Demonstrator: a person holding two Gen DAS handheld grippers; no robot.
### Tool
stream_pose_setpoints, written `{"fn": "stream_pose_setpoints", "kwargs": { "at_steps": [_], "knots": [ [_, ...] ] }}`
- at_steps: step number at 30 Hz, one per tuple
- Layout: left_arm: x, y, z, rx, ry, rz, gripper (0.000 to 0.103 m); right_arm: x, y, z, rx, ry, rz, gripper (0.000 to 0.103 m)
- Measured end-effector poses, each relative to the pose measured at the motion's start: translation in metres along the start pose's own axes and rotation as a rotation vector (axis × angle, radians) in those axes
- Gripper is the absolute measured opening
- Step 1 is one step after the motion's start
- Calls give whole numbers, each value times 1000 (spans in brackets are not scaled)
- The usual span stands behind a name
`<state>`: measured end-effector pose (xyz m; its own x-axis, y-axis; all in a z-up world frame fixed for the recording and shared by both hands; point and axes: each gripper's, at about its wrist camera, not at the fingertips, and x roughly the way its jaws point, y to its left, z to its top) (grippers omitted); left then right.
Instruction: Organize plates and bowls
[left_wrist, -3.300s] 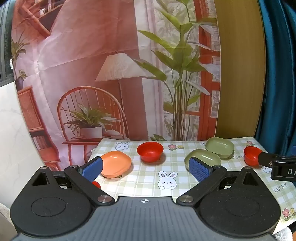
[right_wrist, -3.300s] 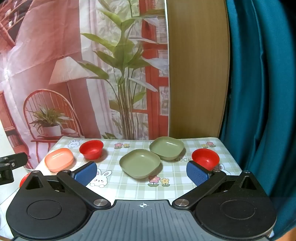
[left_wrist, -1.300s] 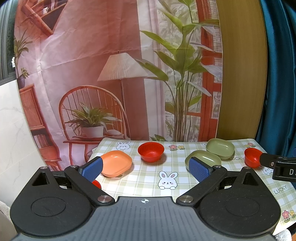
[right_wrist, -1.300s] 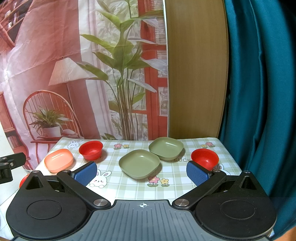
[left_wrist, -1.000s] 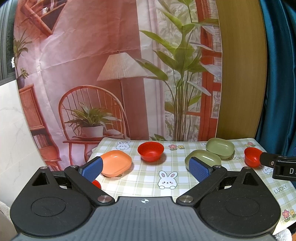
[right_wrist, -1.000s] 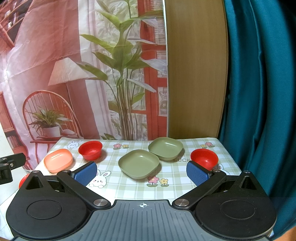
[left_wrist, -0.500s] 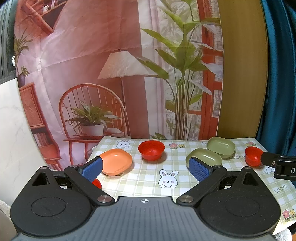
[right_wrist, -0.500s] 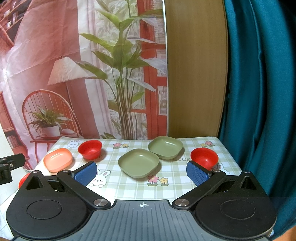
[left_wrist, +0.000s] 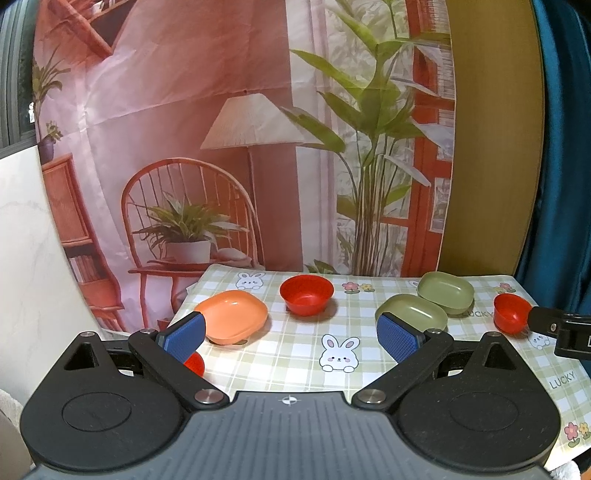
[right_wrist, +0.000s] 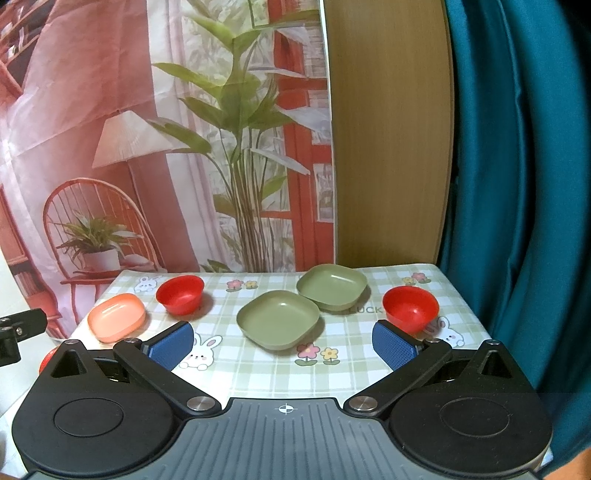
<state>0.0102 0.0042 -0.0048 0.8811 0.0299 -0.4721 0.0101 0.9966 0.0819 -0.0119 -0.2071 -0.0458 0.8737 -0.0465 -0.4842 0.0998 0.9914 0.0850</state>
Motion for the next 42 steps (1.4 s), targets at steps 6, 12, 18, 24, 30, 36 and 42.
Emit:
{"fn": "stream_pose_setpoints", "kwargs": {
  "at_steps": [6, 12, 18, 24, 30, 36, 42],
  "knots": [
    [10, 7, 9, -11, -12, 39, 100, 8, 1, 6, 3, 2, 17, 103],
    [20, 18, 21, -18, -33, 62, 99, 19, 6, 19, -6, -7, 22, 103],
    [30, 25, 30, -9, -56, 73, 96, 31, 15, 33, -29, -21, 29, 103],
    [50, 27, 33, 35, -18, 79, 86, 55, 23, 46, -35, -20, 69, 103],
    [78, 34, 36, 43, 35, 78, 81, 87, 29, 52, -44, 7, 97, 101],
    [105, 60, 42, 2, 69, 79, 81, 112, 35, 55, -43, 22, 111, 100],
    [121, 99, 54, -27, 55, 134, 81, 132, 47, 62, -51, 16, 144, 99]
  ]
}}
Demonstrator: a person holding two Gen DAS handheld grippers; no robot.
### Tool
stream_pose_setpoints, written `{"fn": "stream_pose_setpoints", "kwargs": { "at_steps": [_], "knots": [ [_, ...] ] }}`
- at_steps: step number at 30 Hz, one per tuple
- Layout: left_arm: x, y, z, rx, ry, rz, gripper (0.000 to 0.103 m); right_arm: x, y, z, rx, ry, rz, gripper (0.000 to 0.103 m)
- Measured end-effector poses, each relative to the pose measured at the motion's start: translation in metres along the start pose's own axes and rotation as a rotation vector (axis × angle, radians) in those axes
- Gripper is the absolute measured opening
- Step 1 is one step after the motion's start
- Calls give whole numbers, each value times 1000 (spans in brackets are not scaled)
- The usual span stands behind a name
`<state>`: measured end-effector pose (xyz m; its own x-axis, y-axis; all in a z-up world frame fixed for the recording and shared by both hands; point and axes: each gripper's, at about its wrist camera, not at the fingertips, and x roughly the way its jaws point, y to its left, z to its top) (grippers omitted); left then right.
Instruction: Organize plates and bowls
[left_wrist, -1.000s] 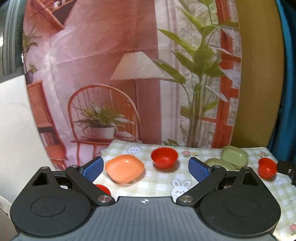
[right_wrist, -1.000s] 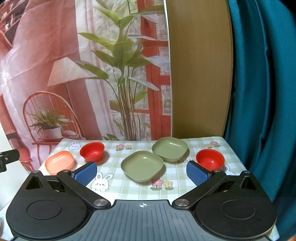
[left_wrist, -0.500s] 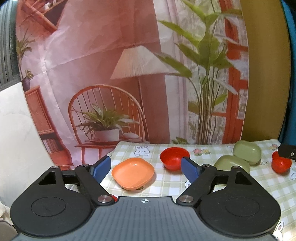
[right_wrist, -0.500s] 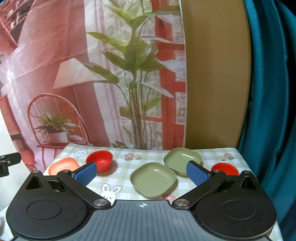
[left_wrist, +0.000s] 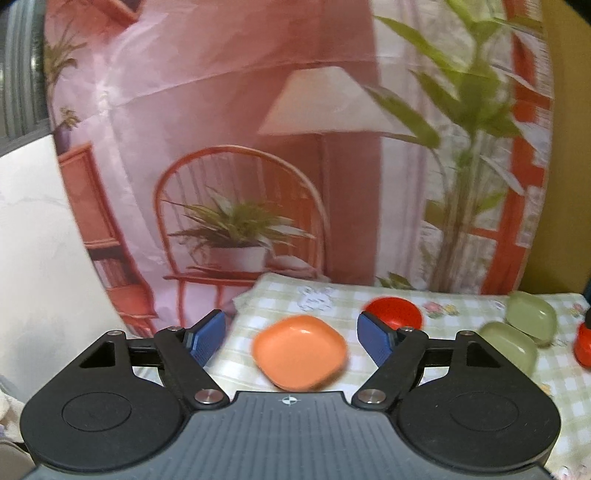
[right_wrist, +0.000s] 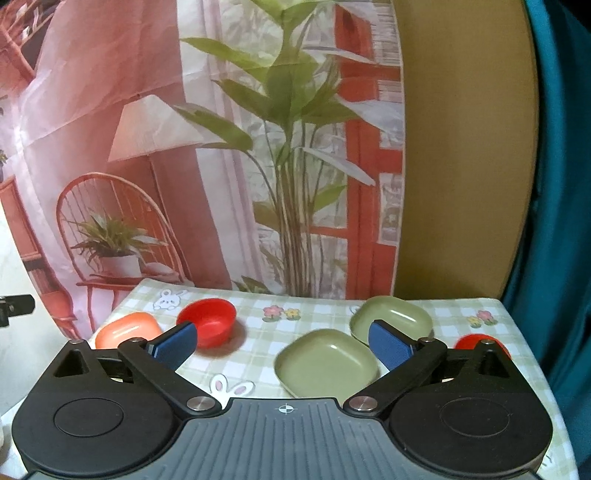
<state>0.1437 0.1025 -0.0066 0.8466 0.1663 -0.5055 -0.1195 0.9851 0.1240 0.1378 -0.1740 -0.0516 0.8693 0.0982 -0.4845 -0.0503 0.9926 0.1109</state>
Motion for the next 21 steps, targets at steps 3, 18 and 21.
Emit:
{"fn": "stream_pose_setpoints", "kwargs": {
  "at_steps": [3, 18, 21],
  "knots": [
    [10, 18, 9, 8, -15, 45, 81, 13, 7, 6, 0, -1, 24, 98],
    [66, 96, 11, -22, 39, 129, 81, 91, 92, 10, -64, 40, 125, 92],
    [77, 108, 4, -28, 67, 133, 80, 104, 113, 6, -86, 24, 142, 86]
  ]
}}
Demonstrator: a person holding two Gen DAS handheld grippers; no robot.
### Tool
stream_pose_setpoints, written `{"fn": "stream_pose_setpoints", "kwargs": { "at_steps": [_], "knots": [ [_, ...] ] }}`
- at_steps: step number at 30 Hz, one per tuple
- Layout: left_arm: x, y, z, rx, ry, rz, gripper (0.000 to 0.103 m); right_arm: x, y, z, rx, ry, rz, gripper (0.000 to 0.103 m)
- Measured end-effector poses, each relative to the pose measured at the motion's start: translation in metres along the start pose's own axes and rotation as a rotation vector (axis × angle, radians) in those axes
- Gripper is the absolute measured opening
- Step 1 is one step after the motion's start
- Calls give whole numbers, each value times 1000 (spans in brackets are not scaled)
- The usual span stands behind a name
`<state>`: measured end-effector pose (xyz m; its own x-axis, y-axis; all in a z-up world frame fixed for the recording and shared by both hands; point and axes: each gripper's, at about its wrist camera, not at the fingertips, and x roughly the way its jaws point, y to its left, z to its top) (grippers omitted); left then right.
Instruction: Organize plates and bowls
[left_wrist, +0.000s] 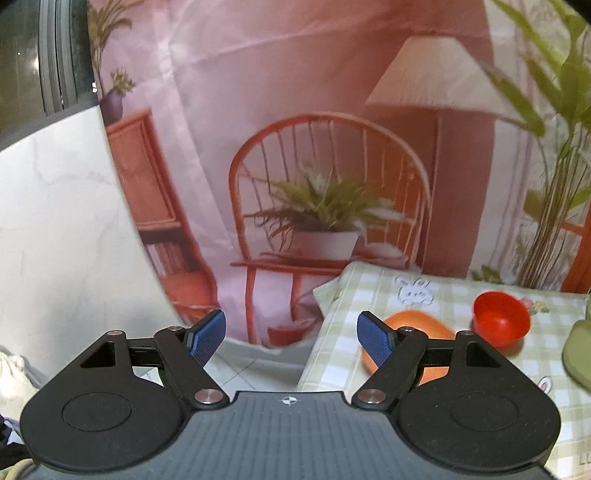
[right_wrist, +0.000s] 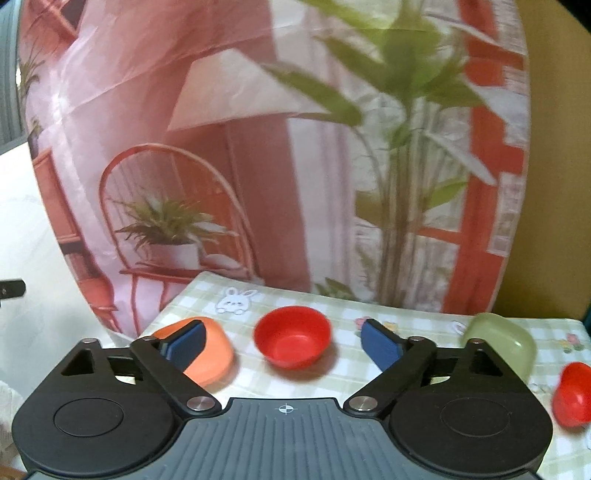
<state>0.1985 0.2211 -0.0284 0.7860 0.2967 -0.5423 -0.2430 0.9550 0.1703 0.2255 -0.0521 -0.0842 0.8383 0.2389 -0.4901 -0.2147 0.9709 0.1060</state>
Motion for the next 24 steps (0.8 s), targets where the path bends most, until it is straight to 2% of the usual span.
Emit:
{"fn": "stream_pose_setpoints", "kwargs": {
  "at_steps": [5, 9, 13, 19, 21, 24],
  "knots": [
    [15, 9, -12, 18, -7, 0, 78, 25, 25, 1, -27, -3, 8, 85],
    [33, 11, -24, 45, 23, -27, 76, 45, 49, -4, -60, 8, 35, 82],
    [49, 13, -45, 55, 70, -25, 76, 61, 70, -13, -75, 28, 102, 80],
    [73, 23, -88, 14, 161, -39, 76, 88, 102, -36, -85, 116, 177, 71],
    [80, 27, -101, -4, 186, -45, 76, 94, 114, -46, -110, 146, 190, 64],
    [88, 34, -119, -52, 216, -75, 75, 101, 132, -64, -135, 195, 209, 61]
  ]
}}
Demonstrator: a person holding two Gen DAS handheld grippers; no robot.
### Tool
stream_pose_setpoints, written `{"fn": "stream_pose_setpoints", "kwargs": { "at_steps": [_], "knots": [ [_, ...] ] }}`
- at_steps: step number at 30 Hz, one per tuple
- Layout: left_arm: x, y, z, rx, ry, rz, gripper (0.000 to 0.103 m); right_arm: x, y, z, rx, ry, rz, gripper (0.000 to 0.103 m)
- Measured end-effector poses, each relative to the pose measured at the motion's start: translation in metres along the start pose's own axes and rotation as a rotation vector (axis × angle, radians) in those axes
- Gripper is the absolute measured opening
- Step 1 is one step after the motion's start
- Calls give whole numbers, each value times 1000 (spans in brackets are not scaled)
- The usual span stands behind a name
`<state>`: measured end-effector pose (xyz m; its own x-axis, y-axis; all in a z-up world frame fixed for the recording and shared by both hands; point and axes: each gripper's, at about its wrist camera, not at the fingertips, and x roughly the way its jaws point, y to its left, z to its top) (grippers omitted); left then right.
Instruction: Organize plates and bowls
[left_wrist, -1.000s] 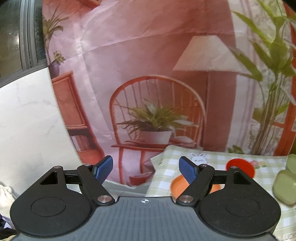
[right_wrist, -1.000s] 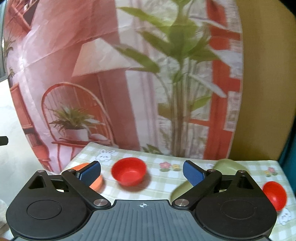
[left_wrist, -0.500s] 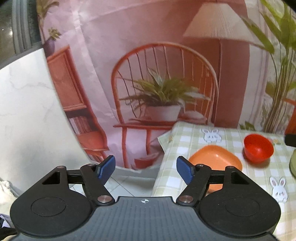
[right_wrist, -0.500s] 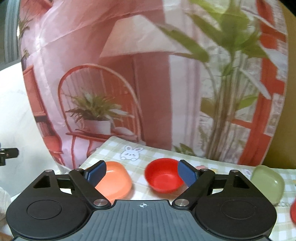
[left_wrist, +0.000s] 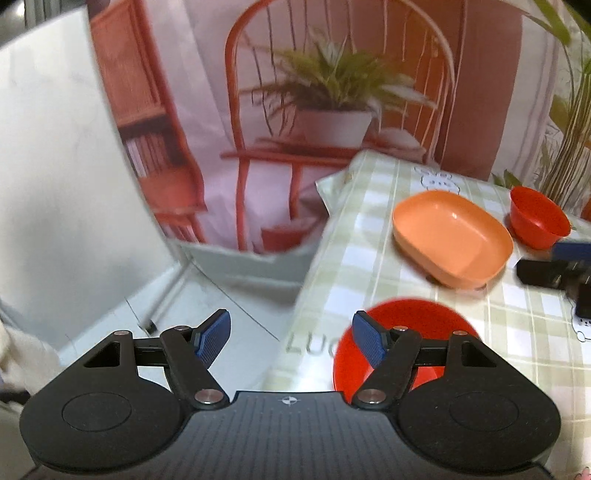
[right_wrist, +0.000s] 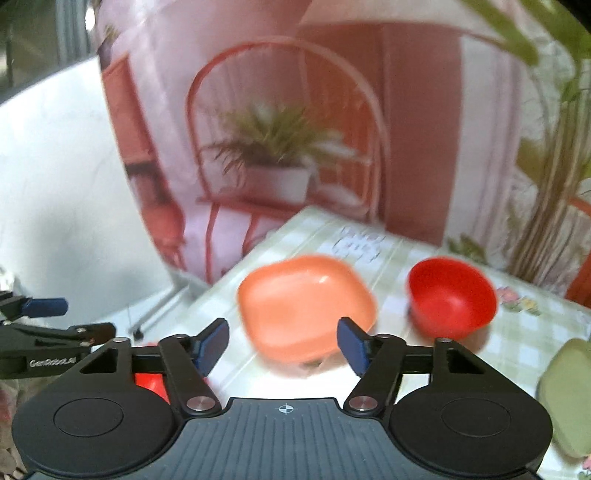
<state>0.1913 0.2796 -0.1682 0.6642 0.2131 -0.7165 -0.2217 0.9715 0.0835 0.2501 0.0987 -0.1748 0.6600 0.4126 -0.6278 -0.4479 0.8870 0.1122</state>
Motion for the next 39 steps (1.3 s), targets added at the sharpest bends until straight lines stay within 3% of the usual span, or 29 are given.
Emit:
{"fn": "stream_pose_setpoints", "kwargs": {
  "at_steps": [8, 10, 13, 15, 18, 20, 26, 32, 39],
  "knots": [
    [18, 2, -26, -14, 65, -25, 74, 28, 29, -30, -36, 124, 49, 53],
    [19, 1, -30, -21, 73, -40, 68, 31, 32, -34, -33, 148, 57, 51],
    [19, -1, -34, -29, 75, -75, 50, 36, 33, -40, -21, 182, 75, 46],
    [19, -3, -34, -38, 64, -98, 31, 38, 34, -43, -10, 192, 93, 43],
    [17, -12, -34, -20, 61, -116, 16, 37, 33, -46, 5, 201, 118, 35],
    [15, -18, -34, -1, 58, -109, 13, 36, 34, -46, 8, 205, 132, 29],
    [12, -28, -31, -26, 70, -120, 12, 32, 36, -46, 5, 204, 131, 12],
    [0, -50, -19, 3, 40, -141, 12, 21, 18, -44, 62, 191, 93, 12],
    [-17, -97, -5, 69, 0, -194, 12, -10, -30, -33, 132, 120, 33, 12]
  ]
}}
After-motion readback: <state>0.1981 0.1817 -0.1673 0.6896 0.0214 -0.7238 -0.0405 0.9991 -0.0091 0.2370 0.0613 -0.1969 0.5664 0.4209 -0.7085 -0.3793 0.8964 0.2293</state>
